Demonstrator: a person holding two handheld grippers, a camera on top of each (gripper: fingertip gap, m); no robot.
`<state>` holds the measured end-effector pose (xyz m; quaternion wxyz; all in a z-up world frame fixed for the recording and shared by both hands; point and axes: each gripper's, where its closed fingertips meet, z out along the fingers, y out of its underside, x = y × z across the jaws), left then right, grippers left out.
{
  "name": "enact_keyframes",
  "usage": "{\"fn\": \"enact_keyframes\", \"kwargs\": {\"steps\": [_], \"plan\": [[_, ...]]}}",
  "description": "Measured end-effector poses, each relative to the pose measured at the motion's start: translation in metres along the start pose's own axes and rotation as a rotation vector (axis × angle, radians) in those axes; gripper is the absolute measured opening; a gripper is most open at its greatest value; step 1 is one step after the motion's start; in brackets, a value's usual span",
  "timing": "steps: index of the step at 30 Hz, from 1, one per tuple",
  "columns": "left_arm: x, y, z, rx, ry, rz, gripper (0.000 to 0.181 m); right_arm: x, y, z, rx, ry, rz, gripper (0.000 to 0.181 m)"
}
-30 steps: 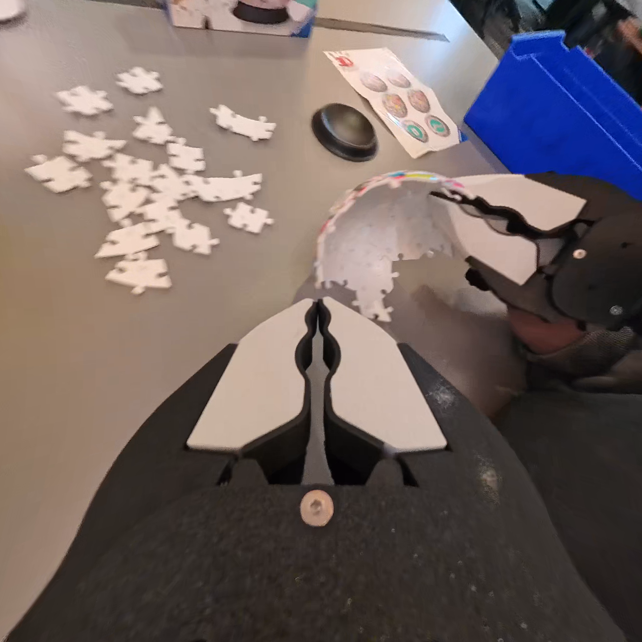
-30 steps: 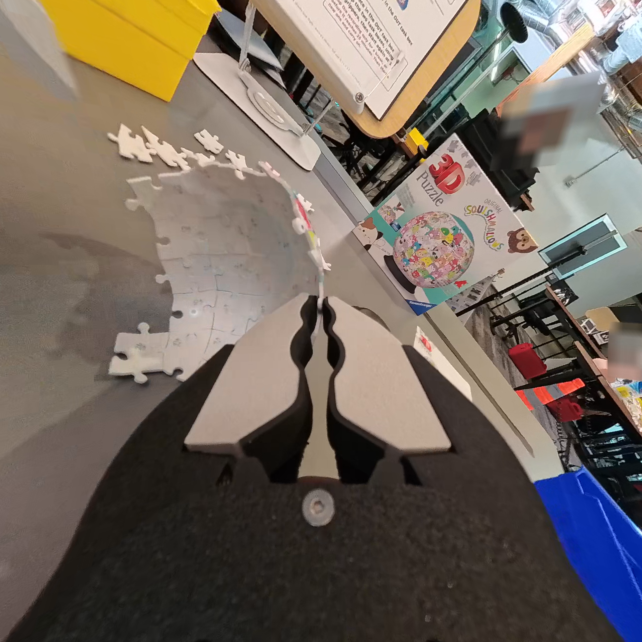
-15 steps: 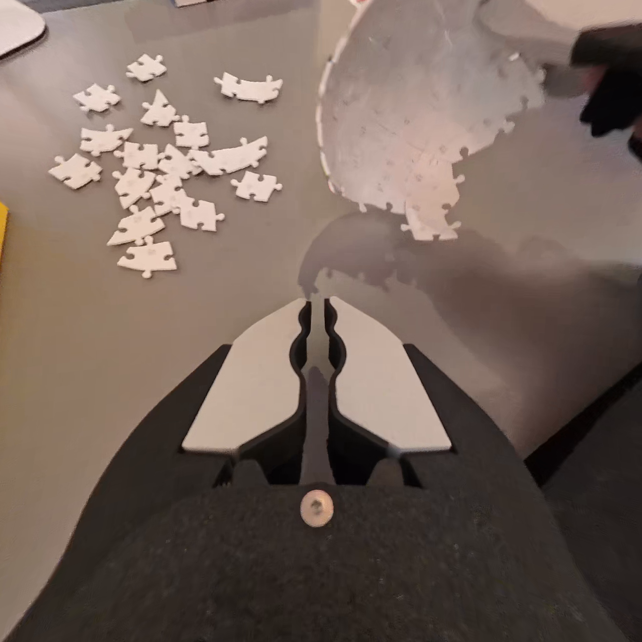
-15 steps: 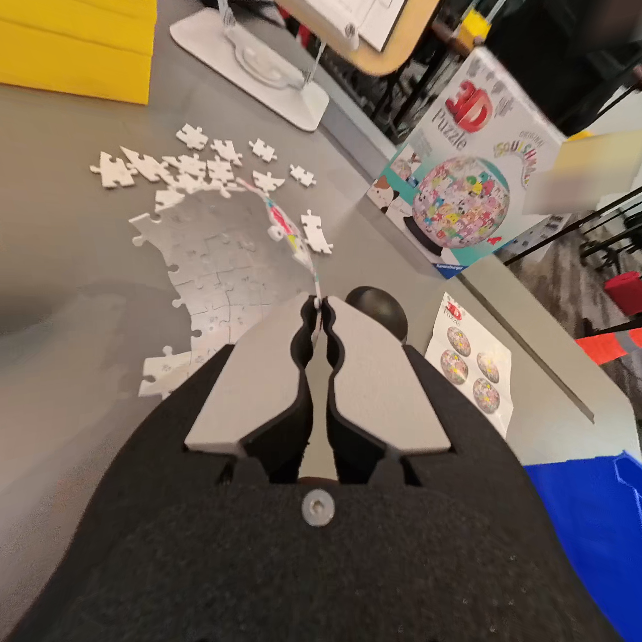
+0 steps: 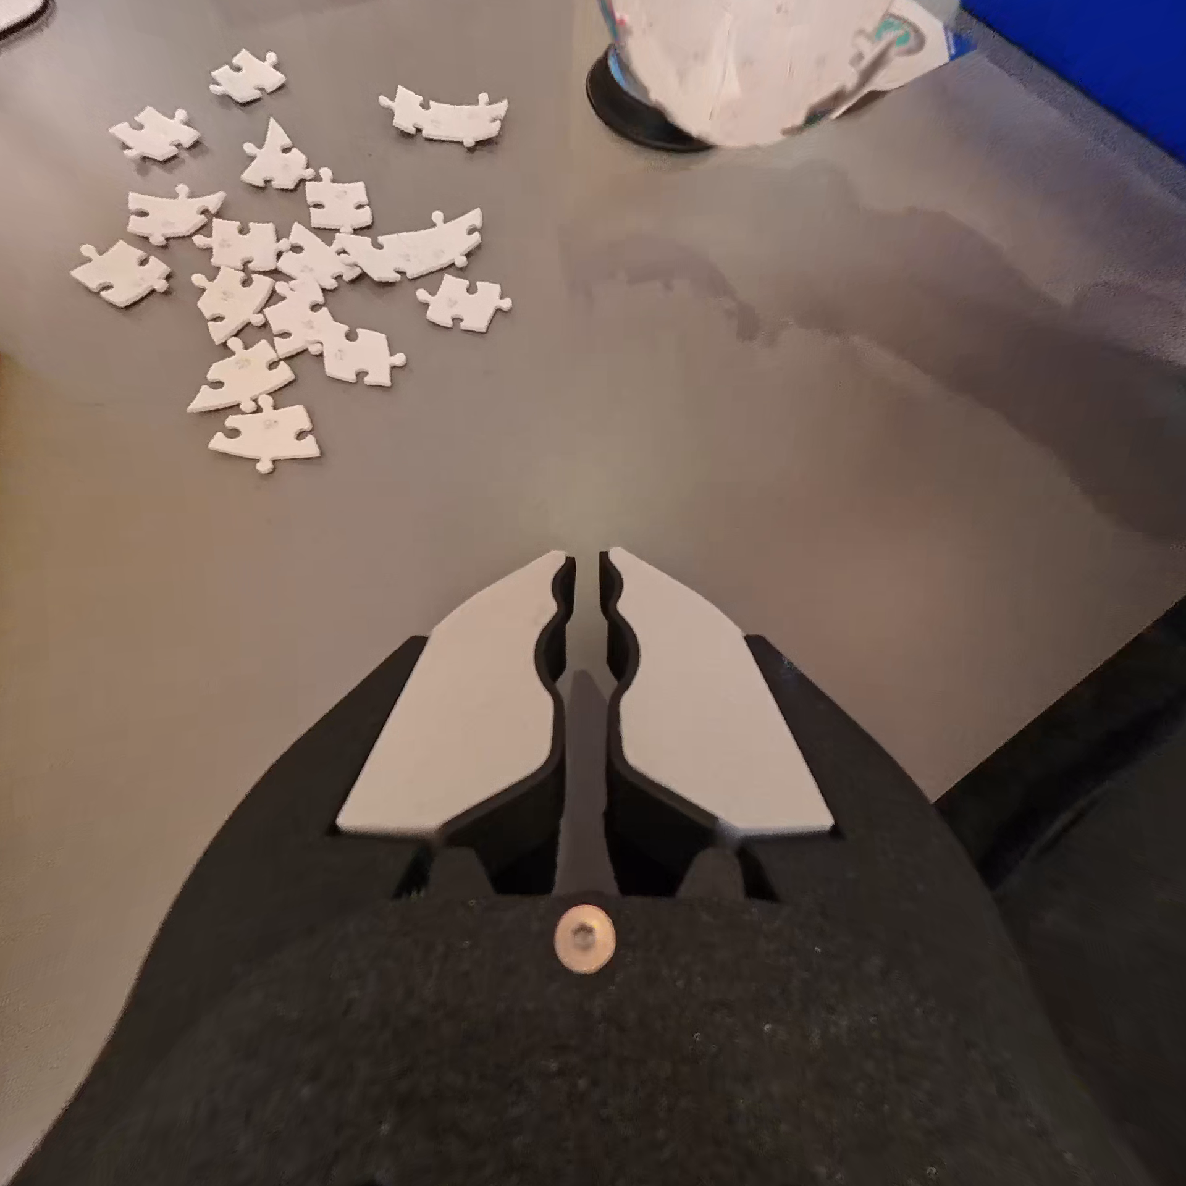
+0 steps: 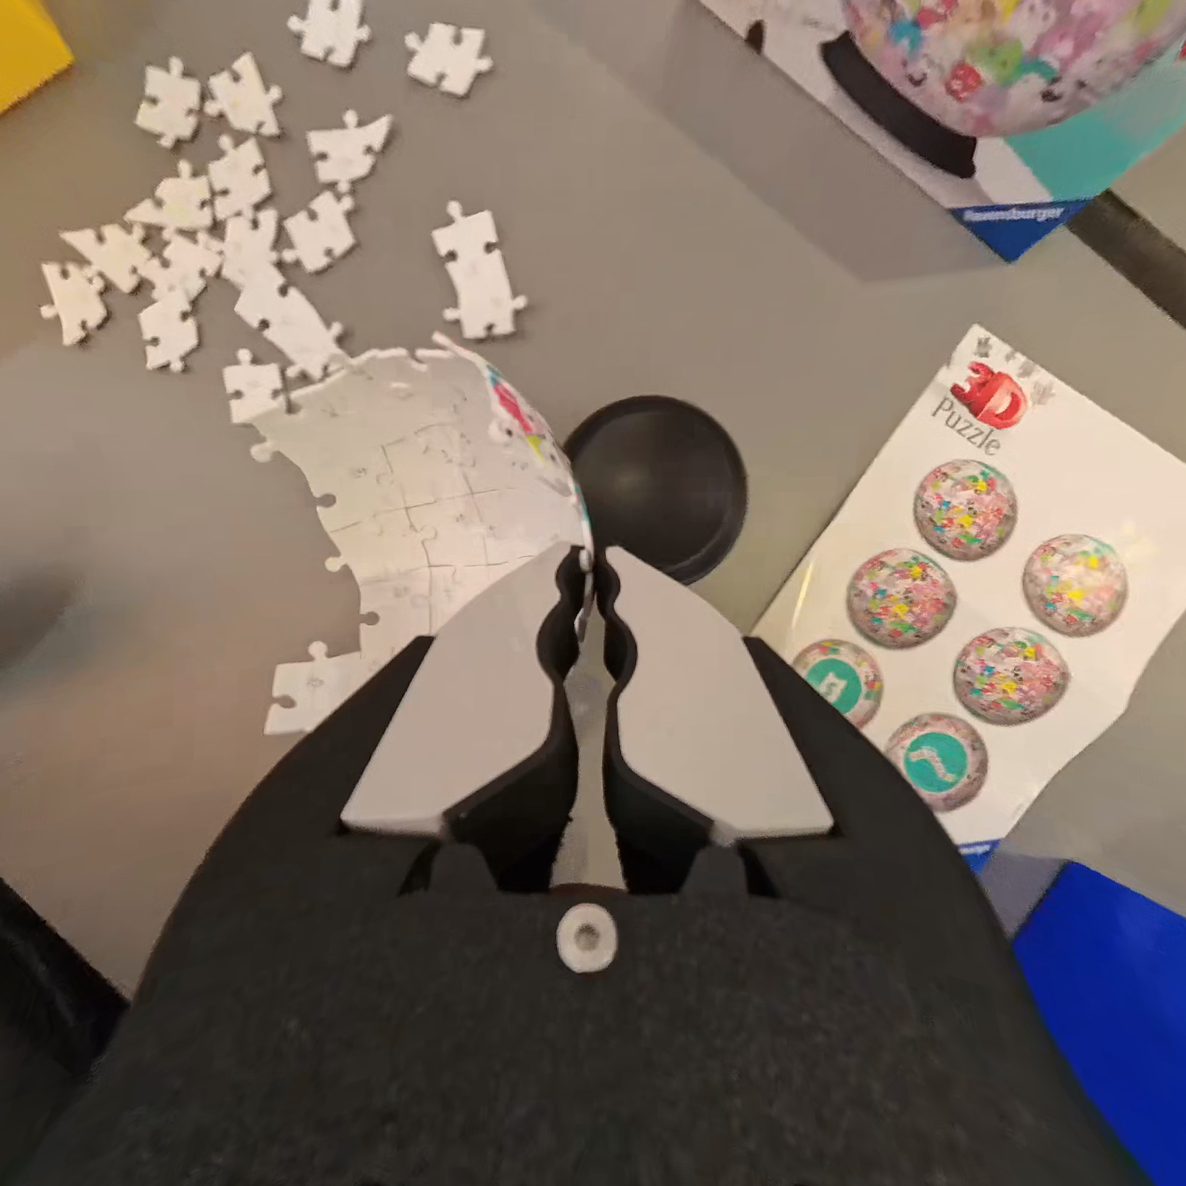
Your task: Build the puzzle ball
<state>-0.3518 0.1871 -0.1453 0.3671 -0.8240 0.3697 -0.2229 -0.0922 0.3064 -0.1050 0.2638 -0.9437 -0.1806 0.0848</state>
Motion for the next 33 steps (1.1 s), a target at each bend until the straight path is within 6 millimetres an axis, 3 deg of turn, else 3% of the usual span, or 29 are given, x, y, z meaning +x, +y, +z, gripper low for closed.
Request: {"fn": "enact_keyframes", "kwargs": {"steps": [5,10,21,28,33], "plan": [[0.000,0.001,-0.001,-0.002,0.005,-0.005,0.007,0.040,-0.006,0.017,-0.108,-0.093,0.122,0.002],[0.000,0.003,0.003,-0.016,0.004,0.000,0.007,0.058,0.000,0.033,-0.195,-0.175,0.200,0.003],[-0.002,0.007,0.012,-0.052,-0.009,0.009,0.007,0.070,0.006,0.052,-0.222,-0.236,0.245,0.003],[-0.004,0.008,0.014,-0.055,-0.010,0.003,0.010,0.070,0.003,0.051,-0.163,-0.267,0.249,0.014],[-0.005,0.005,0.010,-0.016,0.009,-0.022,0.024,0.074,-0.001,0.042,-0.100,-0.256,0.229,0.020]]}}
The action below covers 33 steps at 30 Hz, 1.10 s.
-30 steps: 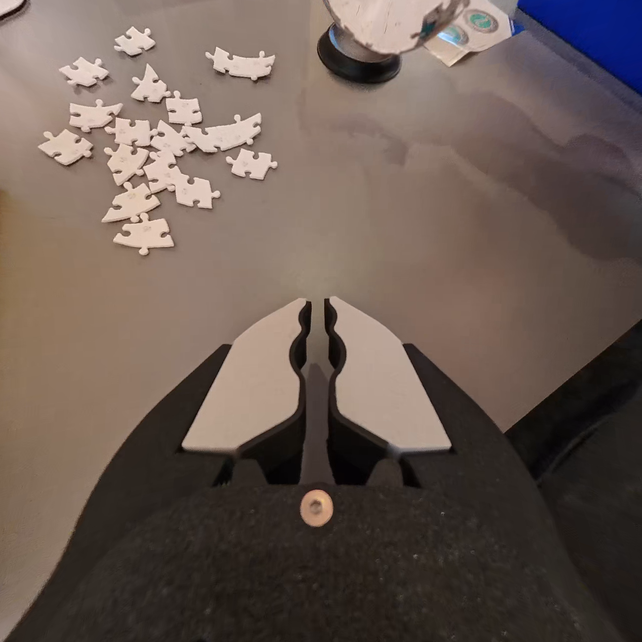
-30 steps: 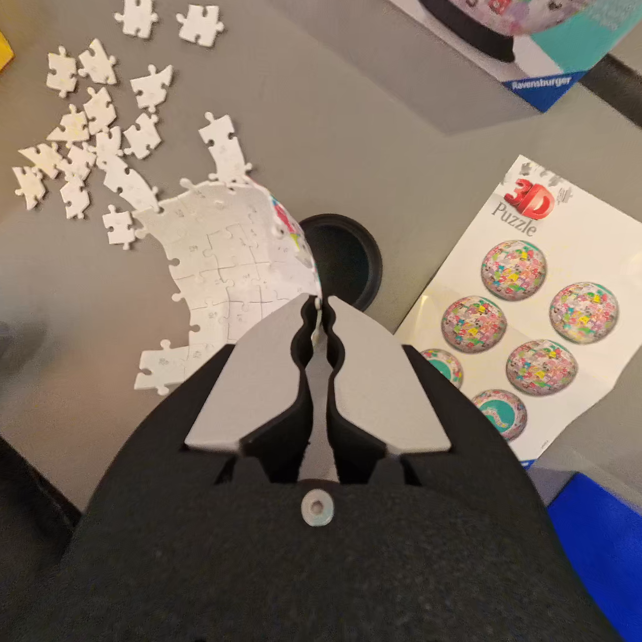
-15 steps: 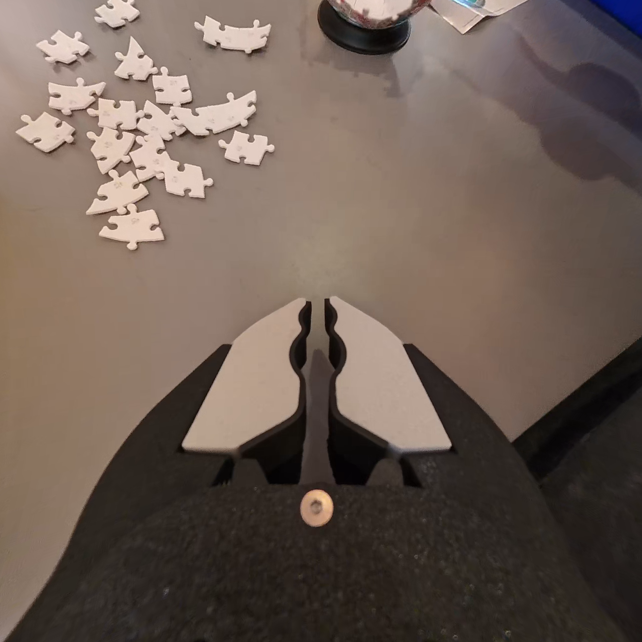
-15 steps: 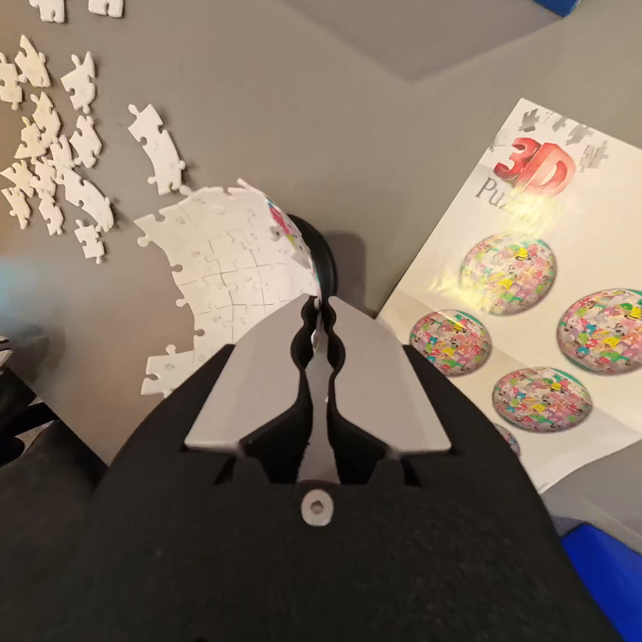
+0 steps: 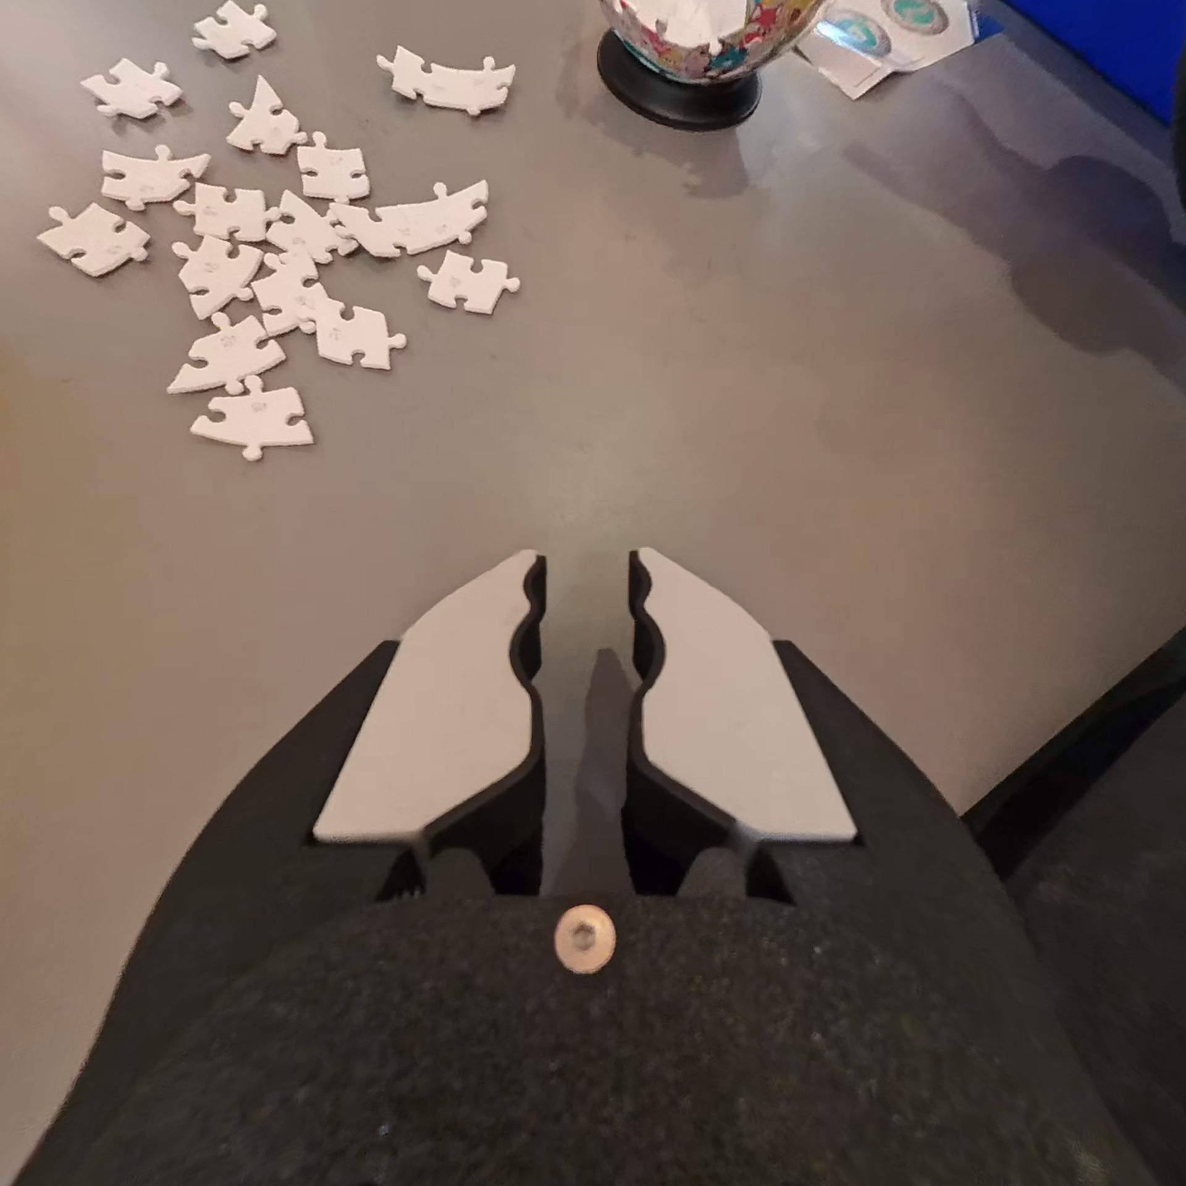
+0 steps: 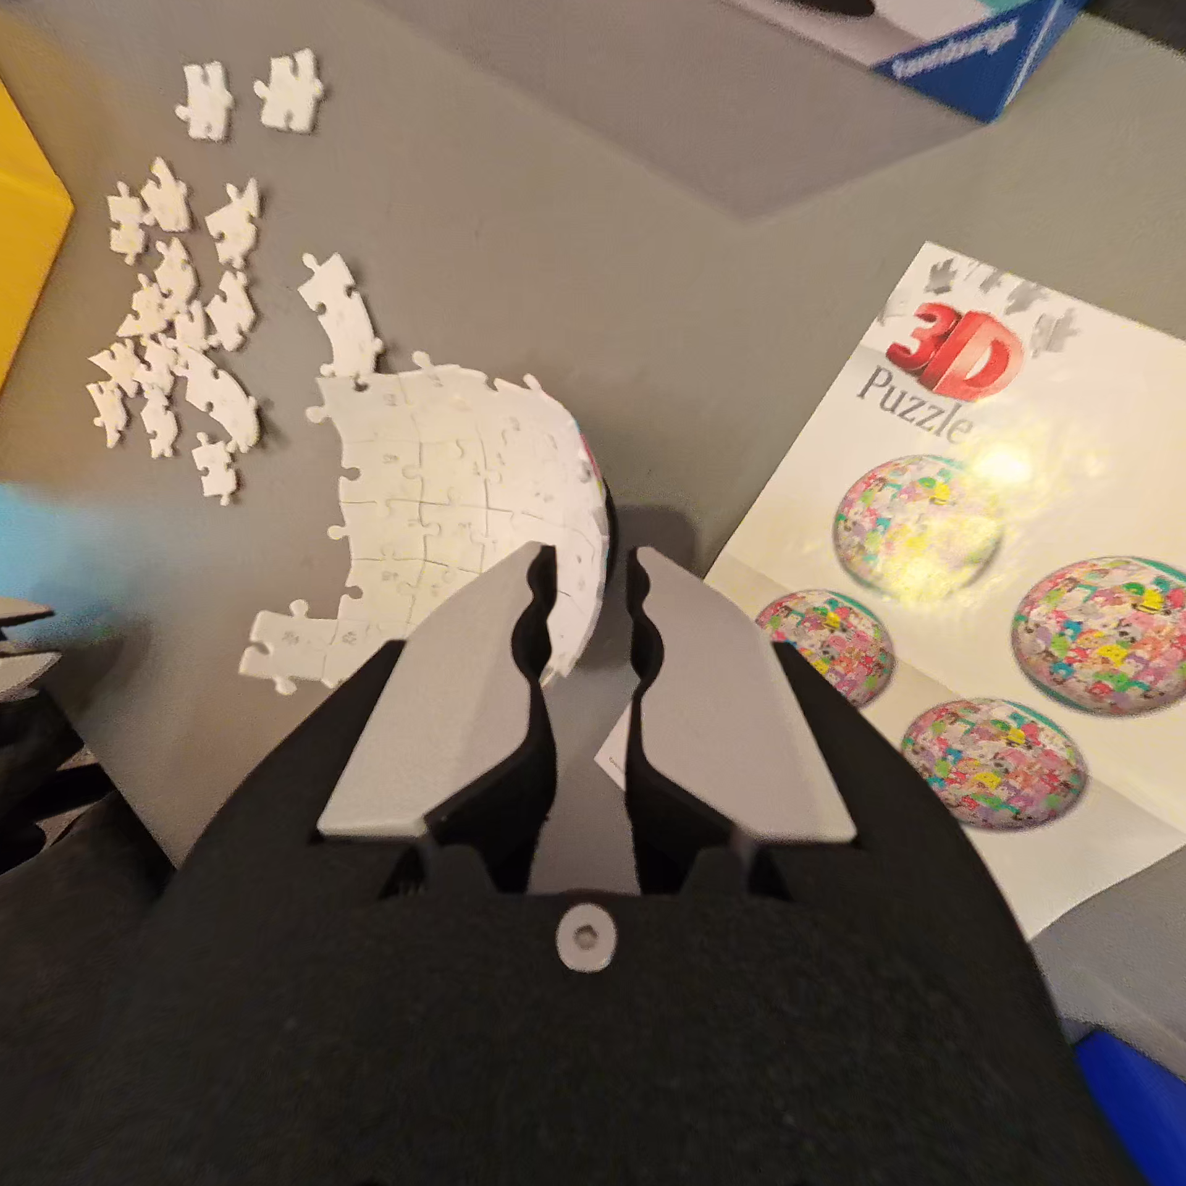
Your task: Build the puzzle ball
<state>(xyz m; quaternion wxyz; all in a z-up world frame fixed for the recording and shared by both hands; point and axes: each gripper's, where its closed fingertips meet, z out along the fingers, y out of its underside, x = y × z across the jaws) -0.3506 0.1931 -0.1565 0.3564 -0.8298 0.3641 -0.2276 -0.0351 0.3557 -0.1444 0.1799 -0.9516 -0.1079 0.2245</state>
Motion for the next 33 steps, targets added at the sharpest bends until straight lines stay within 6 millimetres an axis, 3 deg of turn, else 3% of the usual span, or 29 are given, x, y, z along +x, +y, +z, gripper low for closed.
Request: {"fn": "enact_keyframes", "kwargs": {"steps": [2,5,7,9,11,15,17,20,22,26,33], "plan": [[-0.001,-0.002,-0.007,0.035,0.014,-0.023,0.029,-0.004,-0.005,-0.013,0.062,-0.001,-0.028,0.021],[-0.004,-0.012,-0.027,0.124,0.035,-0.101,0.045,-0.012,-0.006,-0.051,0.194,0.135,-0.169,0.022],[-0.012,-0.018,-0.042,0.192,0.009,-0.134,0.043,-0.036,0.000,-0.076,0.319,0.209,-0.311,0.024],[-0.019,-0.016,-0.050,0.219,-0.013,-0.149,0.043,-0.081,0.018,-0.083,0.443,0.168,-0.443,0.028],[-0.025,-0.008,-0.049,0.199,-0.029,-0.162,0.045,-0.125,0.046,-0.069,0.509,0.069,-0.504,0.032],[-0.027,-0.003,-0.039,0.180,-0.011,-0.161,0.041,-0.199,0.097,-0.012,0.540,-0.165,-0.484,0.037],[-0.023,-0.002,-0.033,0.191,0.005,-0.125,0.040,-0.219,0.108,0.012,0.569,-0.186,-0.495,0.037],[-0.026,-0.004,-0.030,0.192,-0.040,-0.074,0.046,-0.247,0.113,0.029,0.590,-0.249,-0.536,0.038],[-0.026,-0.007,-0.032,0.207,-0.057,-0.024,0.046,-0.256,0.114,0.035,0.584,-0.247,-0.589,0.037],[-0.028,-0.013,-0.037,0.250,-0.099,0.045,0.047,-0.255,0.113,0.044,0.569,-0.201,-0.634,0.038],[-0.032,-0.003,-0.027,0.166,-0.052,-0.044,0.056,-0.254,0.109,0.046,0.607,-0.197,-0.634,0.036]]}}
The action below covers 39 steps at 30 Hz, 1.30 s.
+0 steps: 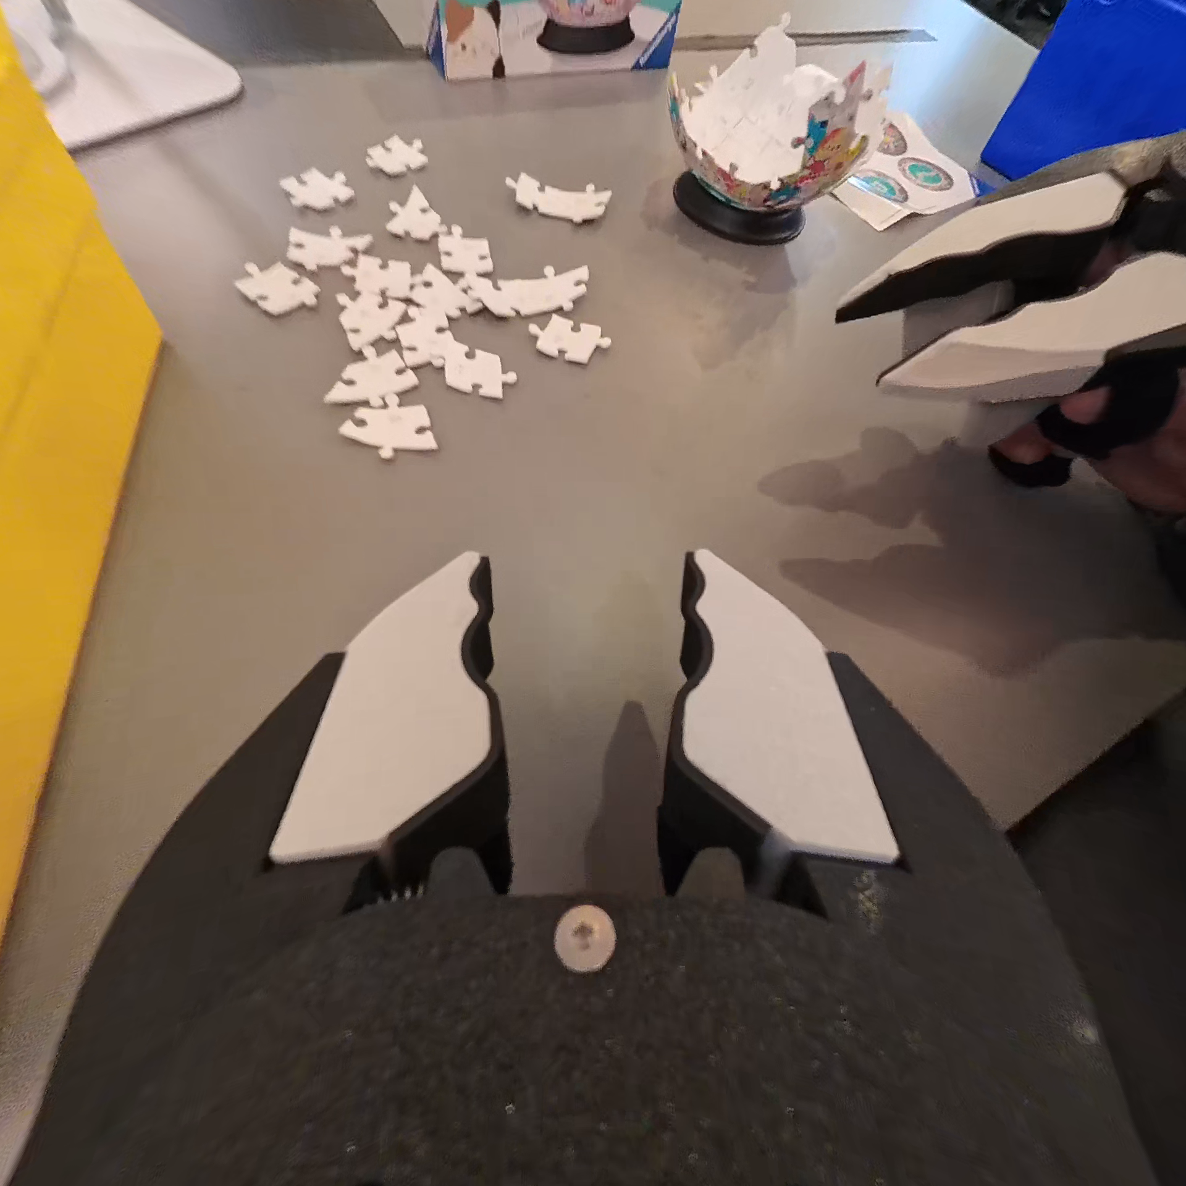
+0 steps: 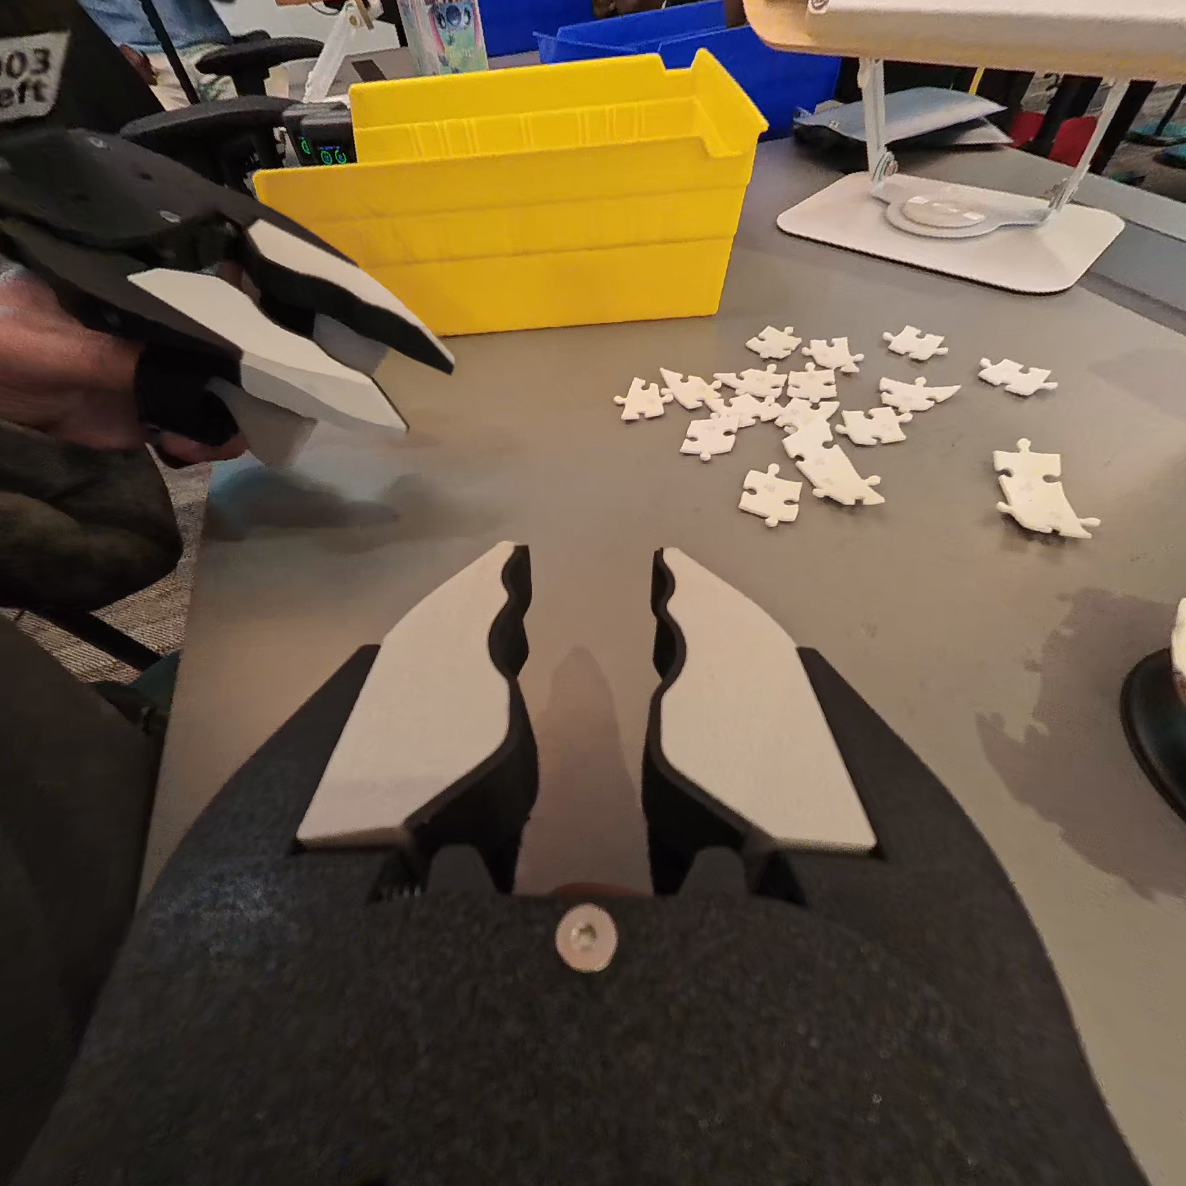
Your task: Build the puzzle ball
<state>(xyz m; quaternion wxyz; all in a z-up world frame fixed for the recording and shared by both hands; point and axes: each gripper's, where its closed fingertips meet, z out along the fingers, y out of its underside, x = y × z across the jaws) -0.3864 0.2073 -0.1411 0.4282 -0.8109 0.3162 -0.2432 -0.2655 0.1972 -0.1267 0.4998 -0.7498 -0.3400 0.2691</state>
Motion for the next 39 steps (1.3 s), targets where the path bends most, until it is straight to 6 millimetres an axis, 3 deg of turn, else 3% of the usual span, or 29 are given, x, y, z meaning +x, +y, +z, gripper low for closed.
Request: {"fn": "enact_keyframes", "kwargs": {"steps": [6,13,16,19,23,27,31,35,39], "plan": [[-0.009,-0.002,-0.003,0.004,-0.012,-0.034,0.059,0.001,-0.004,0.024,-0.009,-0.038,-0.004,0.034],[-0.025,-0.041,-0.050,0.232,0.036,-0.116,0.049,-0.019,-0.027,0.074,0.014,-0.181,-0.001,0.033],[-0.046,-0.059,-0.081,0.297,-0.005,-0.095,0.049,-0.030,-0.035,0.095,0.012,-0.230,-0.032,0.033],[-0.087,-0.065,-0.110,0.261,-0.118,-0.025,0.057,-0.044,-0.046,0.115,0.006,-0.315,-0.016,0.034],[-0.161,-0.048,-0.139,0.092,-0.330,0.079,0.058,-0.054,-0.058,0.141,0.009,-0.368,-0.072,0.034],[-0.220,-0.014,-0.150,-0.134,-0.440,0.087,0.058,-0.062,-0.063,0.157,0.019,-0.401,-0.111,0.034],[-0.250,0.003,-0.148,-0.260,-0.461,0.043,0.052,-0.067,-0.061,0.161,0.023,-0.423,-0.101,0.033],[-0.270,0.021,-0.136,-0.448,-0.452,-0.116,0.047,-0.065,-0.061,0.159,0.026,-0.424,-0.120,0.033],[-0.287,0.037,-0.125,-0.684,-0.494,-0.104,0.043,-0.065,-0.060,0.147,0.046,-0.450,-0.099,0.033]]}}
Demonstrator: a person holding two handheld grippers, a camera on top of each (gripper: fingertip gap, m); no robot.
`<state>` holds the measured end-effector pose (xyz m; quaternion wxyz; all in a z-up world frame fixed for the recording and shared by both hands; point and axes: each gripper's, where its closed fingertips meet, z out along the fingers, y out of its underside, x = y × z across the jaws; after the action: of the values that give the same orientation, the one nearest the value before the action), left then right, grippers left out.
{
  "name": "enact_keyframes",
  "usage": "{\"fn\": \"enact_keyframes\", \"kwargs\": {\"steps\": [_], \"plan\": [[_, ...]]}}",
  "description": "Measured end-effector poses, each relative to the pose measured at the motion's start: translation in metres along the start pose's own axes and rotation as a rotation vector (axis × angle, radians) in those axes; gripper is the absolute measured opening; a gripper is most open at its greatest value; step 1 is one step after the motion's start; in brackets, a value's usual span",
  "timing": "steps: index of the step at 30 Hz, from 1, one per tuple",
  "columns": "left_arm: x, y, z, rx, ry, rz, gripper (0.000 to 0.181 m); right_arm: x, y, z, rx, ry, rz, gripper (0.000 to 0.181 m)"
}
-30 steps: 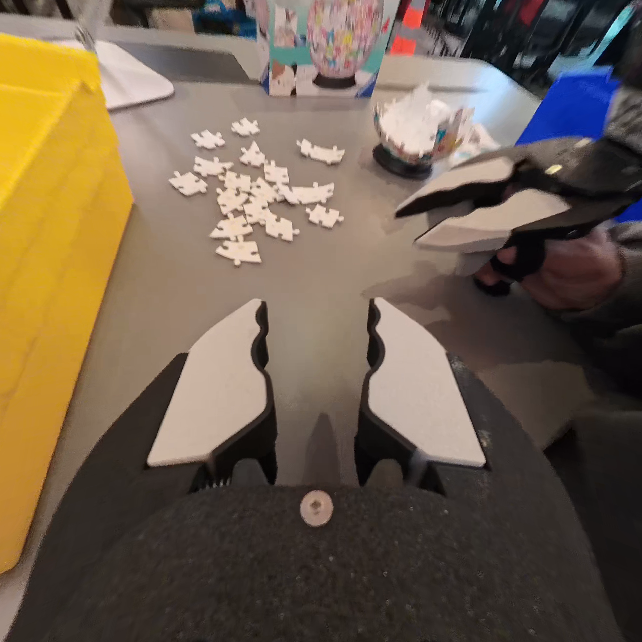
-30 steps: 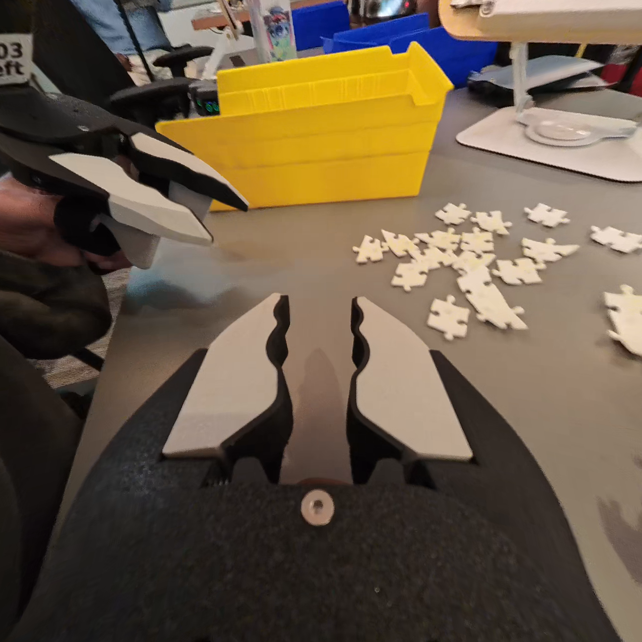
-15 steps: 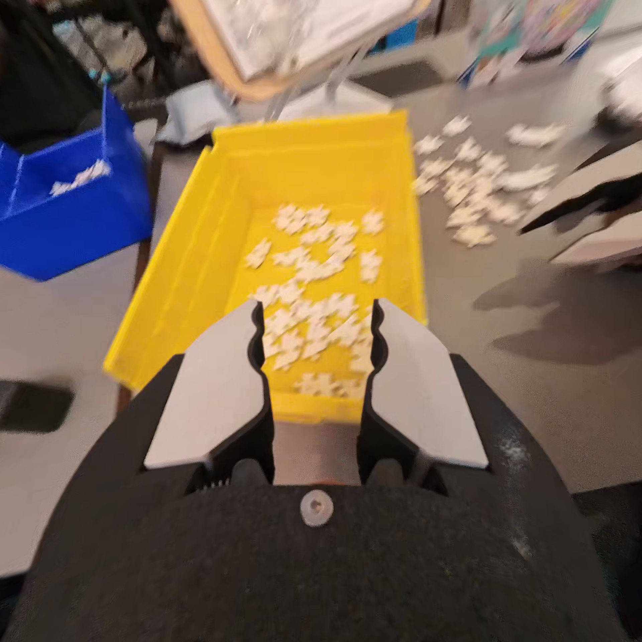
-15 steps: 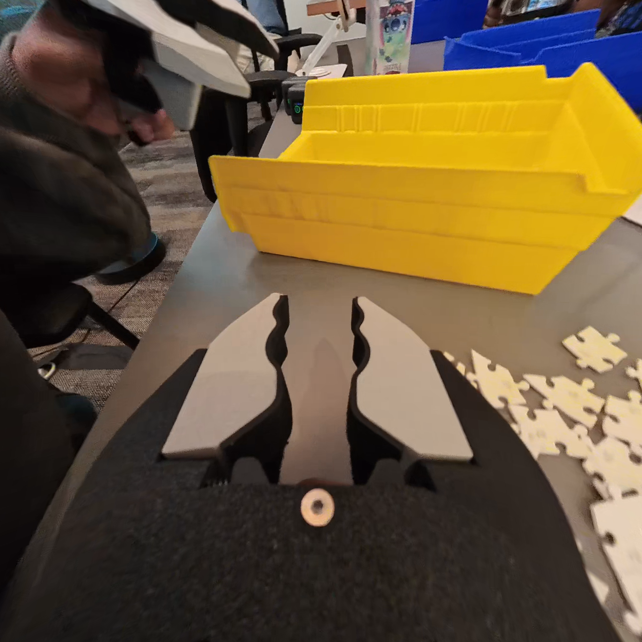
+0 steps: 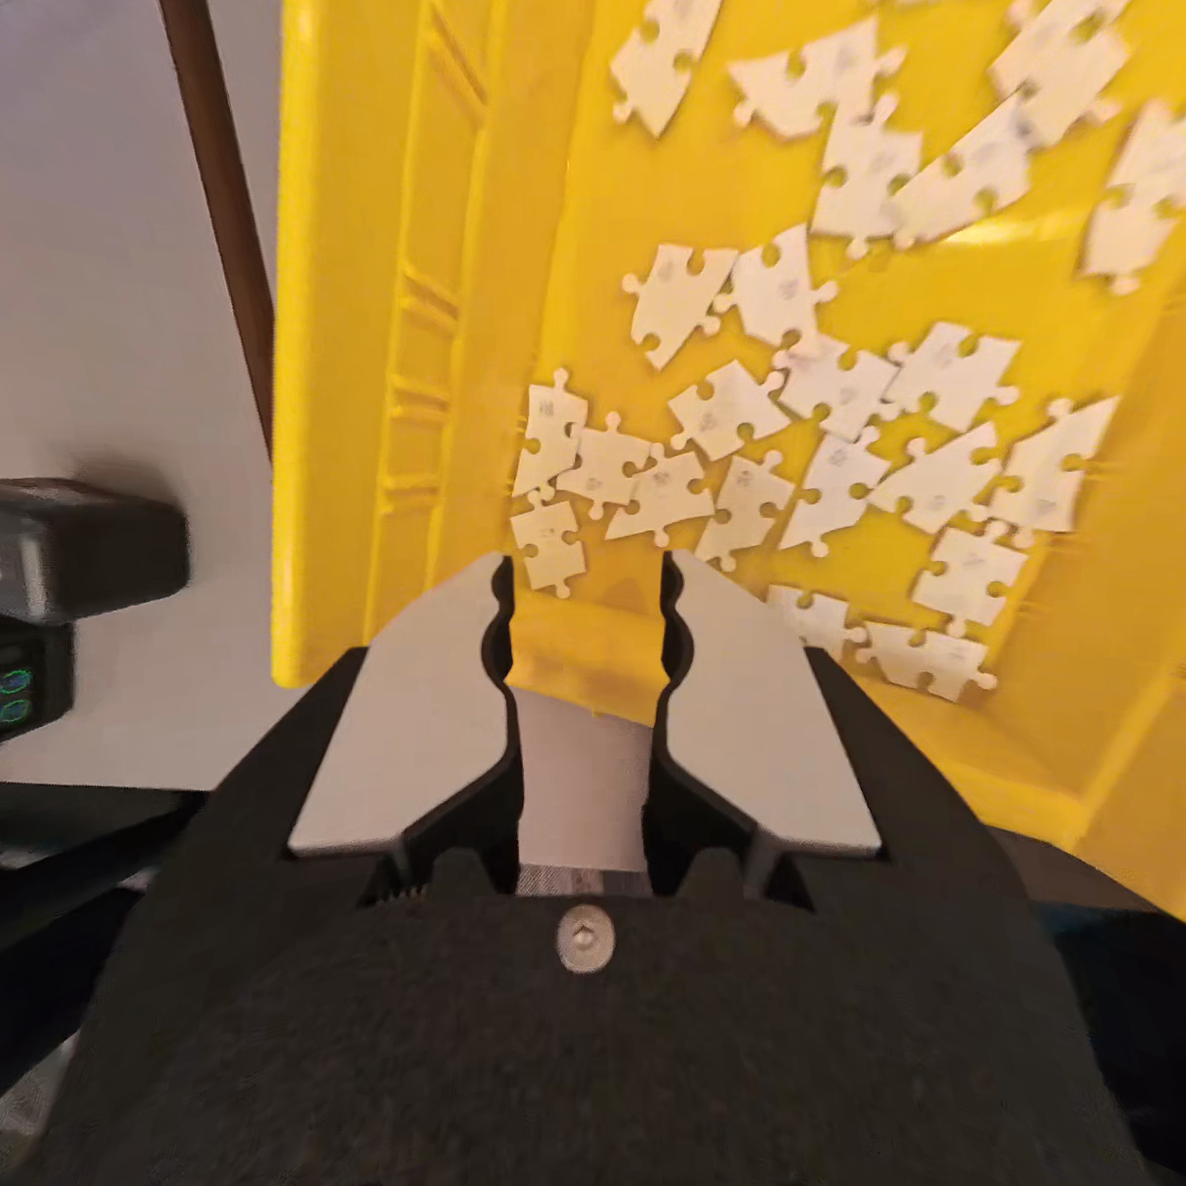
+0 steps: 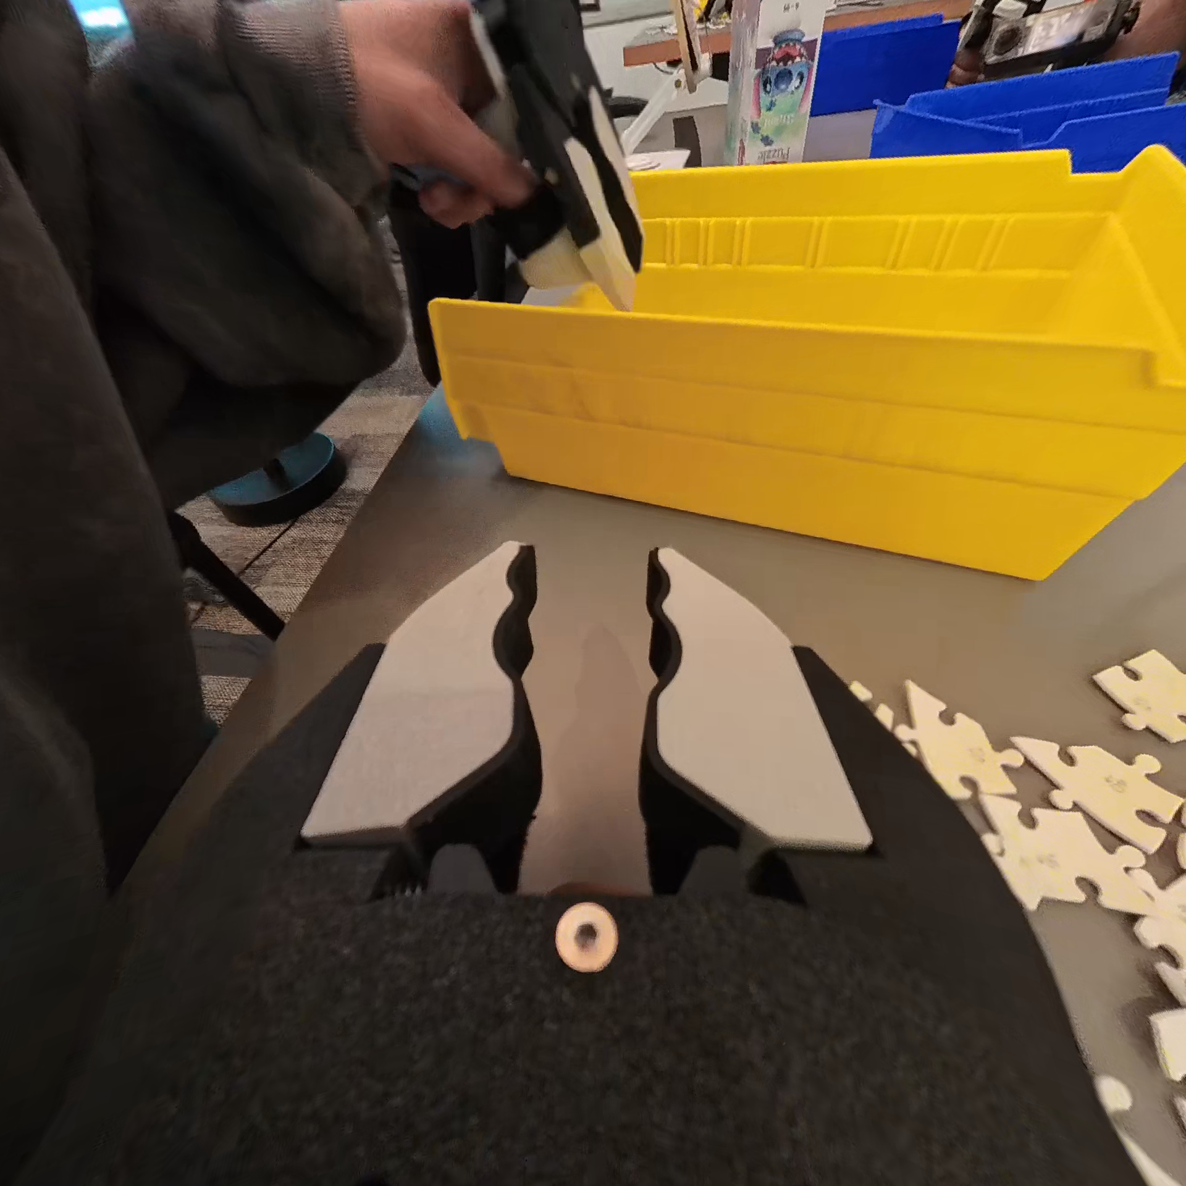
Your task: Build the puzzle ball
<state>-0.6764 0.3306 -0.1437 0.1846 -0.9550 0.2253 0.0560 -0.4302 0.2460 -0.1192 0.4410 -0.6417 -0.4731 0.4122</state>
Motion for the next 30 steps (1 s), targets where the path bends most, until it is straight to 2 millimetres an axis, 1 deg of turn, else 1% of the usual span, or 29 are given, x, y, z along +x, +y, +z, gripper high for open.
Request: {"fn": "enact_keyframes", "kwargs": {"steps": [2,4,7,12,17,21,26,30], "plan": [[0.000,0.000,0.005,-0.067,0.004,0.030,0.042,-0.002,0.001,-0.006,0.008,-0.011,0.014,0.033],[0.007,-0.004,0.002,-0.073,0.038,0.052,0.041,0.000,0.002,-0.009,0.004,-0.011,0.022,0.033],[0.026,-0.003,-0.006,-0.049,0.114,0.111,0.040,0.004,0.007,-0.011,-0.032,0.009,-0.002,0.033],[0.060,0.017,-0.014,-0.058,0.243,0.272,0.038,0.004,0.008,-0.010,-0.039,0.004,-0.002,0.032],[0.092,0.018,-0.022,-0.016,0.434,0.335,0.037,0.004,0.008,-0.006,-0.048,-0.009,0.018,0.030],[0.104,0.012,-0.019,0.011,0.484,0.389,0.037,0.004,0.008,-0.001,-0.059,-0.017,0.010,0.030],[0.111,0.006,-0.009,0.021,0.515,0.421,0.037,0.003,0.011,0.003,-0.087,-0.018,-0.004,0.030],[0.113,-0.006,-0.001,0.042,0.518,0.441,0.037,0.004,0.012,0.003,-0.090,-0.024,0.015,0.029]]}}
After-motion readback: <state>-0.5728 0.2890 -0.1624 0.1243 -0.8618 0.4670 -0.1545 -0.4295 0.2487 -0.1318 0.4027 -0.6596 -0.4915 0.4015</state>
